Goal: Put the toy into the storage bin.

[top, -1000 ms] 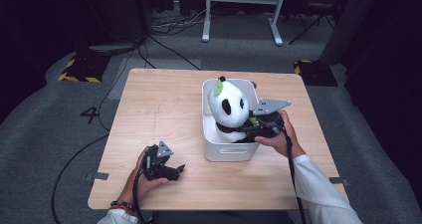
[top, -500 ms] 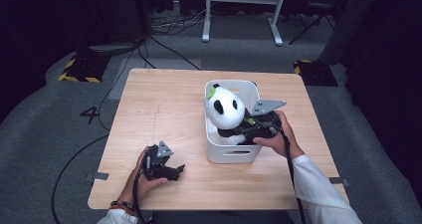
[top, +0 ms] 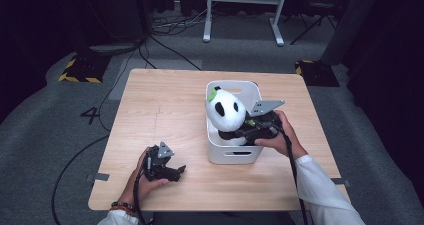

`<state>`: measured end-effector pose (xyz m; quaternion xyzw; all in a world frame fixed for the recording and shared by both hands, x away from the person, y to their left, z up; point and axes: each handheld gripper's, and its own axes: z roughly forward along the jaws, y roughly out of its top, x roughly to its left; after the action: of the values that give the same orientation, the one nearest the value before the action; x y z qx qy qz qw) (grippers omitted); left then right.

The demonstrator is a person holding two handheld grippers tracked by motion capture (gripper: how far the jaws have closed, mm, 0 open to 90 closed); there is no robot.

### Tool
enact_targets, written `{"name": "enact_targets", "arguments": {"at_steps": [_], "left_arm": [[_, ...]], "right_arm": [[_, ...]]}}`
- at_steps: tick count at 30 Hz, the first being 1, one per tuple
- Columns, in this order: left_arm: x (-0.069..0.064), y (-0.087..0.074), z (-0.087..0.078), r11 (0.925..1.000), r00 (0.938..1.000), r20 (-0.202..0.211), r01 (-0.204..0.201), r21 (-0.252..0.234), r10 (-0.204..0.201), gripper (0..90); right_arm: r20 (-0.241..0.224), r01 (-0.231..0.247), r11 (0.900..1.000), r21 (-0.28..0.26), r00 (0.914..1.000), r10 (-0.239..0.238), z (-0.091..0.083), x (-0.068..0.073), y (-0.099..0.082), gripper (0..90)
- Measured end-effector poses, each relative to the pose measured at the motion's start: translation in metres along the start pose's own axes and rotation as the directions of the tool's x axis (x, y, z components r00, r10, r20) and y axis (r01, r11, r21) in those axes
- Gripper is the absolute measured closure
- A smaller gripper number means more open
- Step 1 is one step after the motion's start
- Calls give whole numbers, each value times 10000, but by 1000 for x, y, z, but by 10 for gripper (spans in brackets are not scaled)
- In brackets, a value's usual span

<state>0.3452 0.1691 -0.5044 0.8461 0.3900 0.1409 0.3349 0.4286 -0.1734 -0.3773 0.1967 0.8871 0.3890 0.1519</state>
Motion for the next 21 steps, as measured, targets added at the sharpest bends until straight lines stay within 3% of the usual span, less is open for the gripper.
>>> {"name": "enact_targets", "arguments": {"at_steps": [21], "left_arm": [[0,0,0,10000,10000,0,-3,-1,3,99]], "right_arm": [[298,-37,9998,-173,9995,42,-10,1,2,272]]}}
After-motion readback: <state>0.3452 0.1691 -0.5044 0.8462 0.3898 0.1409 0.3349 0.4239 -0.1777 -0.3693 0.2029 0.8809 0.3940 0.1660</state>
